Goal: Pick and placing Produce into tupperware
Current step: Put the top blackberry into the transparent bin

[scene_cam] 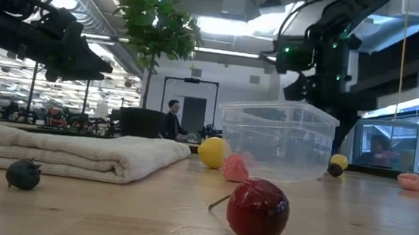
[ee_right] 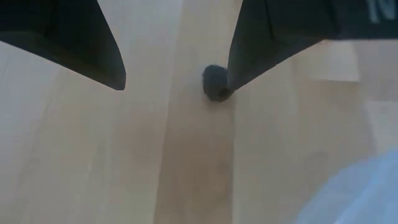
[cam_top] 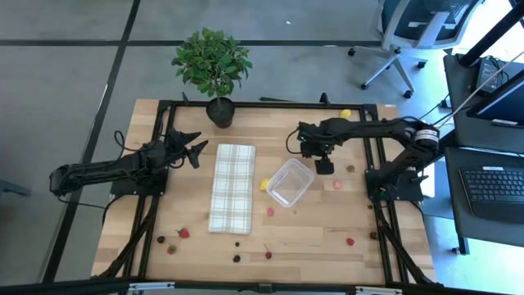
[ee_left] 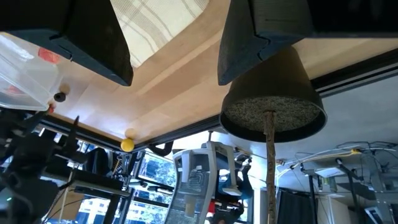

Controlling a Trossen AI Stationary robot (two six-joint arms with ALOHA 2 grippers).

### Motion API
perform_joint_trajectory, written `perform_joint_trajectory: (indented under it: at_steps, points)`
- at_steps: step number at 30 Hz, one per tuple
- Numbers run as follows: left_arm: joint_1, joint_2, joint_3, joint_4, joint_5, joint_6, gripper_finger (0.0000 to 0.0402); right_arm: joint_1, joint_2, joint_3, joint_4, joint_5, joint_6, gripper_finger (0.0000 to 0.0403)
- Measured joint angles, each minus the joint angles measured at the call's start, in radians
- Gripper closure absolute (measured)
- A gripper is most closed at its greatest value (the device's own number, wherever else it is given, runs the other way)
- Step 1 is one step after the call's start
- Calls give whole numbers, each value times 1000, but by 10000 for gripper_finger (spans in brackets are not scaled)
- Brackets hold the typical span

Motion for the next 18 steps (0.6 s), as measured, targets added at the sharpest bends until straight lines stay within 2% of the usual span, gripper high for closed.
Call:
perform_joint_trajectory:
  at_steps: [5,18]
  points:
    - [0,0,0,0,0,0,174,-9,39,-13,-3,0,-13,122]
    - [0,0,0,0,0,0,174,-8,21,-206,130,-21,-9,124]
